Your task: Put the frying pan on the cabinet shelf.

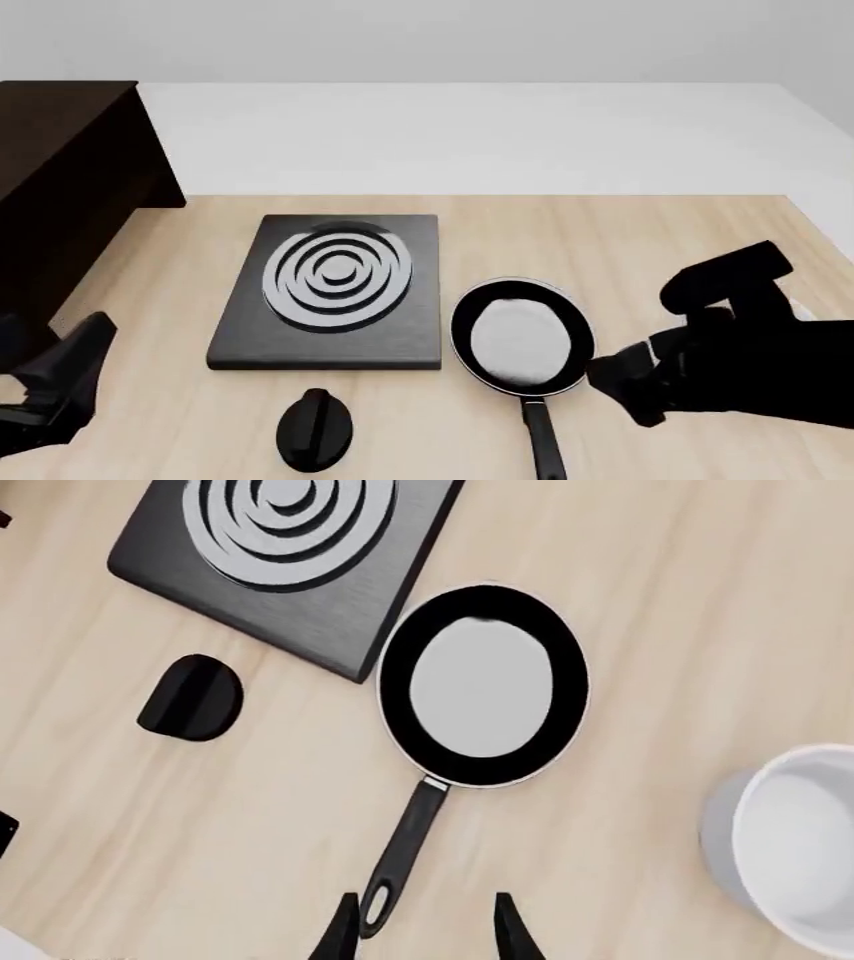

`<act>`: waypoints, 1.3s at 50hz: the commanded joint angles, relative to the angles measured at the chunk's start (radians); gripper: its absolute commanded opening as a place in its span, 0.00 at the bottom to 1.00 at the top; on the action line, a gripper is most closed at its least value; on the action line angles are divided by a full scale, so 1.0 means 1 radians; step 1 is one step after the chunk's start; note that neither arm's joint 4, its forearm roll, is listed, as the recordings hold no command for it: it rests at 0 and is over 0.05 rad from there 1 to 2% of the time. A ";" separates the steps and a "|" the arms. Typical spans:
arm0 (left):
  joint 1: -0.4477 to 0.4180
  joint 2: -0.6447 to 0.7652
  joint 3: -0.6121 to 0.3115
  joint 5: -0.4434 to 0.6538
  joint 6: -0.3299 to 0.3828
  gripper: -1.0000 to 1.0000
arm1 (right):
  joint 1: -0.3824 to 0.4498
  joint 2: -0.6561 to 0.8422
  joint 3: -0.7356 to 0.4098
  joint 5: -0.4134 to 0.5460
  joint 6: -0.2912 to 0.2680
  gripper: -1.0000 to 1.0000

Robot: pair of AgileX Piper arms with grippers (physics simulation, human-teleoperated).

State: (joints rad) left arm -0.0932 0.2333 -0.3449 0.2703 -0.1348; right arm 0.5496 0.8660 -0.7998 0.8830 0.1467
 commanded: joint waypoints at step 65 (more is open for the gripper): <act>-0.028 -0.010 0.046 -0.033 0.053 1.00 | 0.110 0.393 0.280 -0.454 0.130 1.00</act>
State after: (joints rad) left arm -0.1182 0.2243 -0.3064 0.2439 -0.0875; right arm 0.6604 1.2190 -0.5494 0.4836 0.2651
